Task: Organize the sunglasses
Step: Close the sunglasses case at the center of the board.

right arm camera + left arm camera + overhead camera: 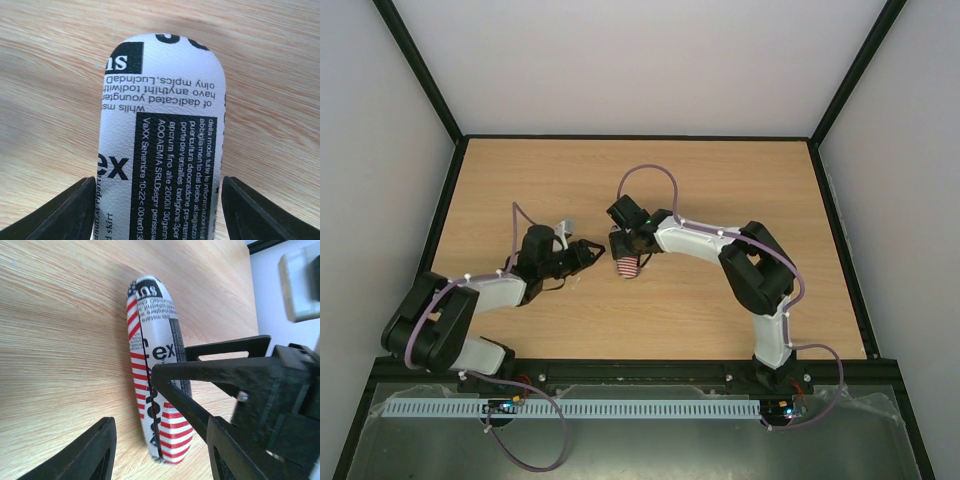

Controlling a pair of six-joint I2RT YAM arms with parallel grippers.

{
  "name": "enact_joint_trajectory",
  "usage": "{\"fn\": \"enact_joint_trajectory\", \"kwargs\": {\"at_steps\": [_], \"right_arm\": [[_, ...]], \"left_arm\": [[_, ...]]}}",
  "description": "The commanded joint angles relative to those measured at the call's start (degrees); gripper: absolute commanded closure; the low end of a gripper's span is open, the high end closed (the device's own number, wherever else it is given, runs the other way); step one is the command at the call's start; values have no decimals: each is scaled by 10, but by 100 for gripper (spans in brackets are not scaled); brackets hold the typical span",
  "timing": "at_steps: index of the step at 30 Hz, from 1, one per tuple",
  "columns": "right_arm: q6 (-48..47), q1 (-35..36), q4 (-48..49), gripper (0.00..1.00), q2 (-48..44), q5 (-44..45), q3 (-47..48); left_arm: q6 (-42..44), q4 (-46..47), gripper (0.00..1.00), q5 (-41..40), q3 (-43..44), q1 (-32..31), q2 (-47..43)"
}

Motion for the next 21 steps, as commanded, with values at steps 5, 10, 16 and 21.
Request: {"fn": "enact_joint_trajectory", "kwargs": {"at_steps": [5, 10, 16, 21], "right_arm": [[-19, -4, -57, 20, -47, 45, 5], [-29, 1, -69, 15, -97, 50, -23], [0, 40, -43, 19, -188, 41, -125], [56, 95, 28, 30, -233, -4, -198]], "left_arm": [[25, -82, 45, -2, -25, 35, -88], [32, -126, 43, -7, -24, 45, -115], [38, -178, 36, -10, -18, 51, -162], [47, -228, 5, -25, -6, 52, -211]]}}
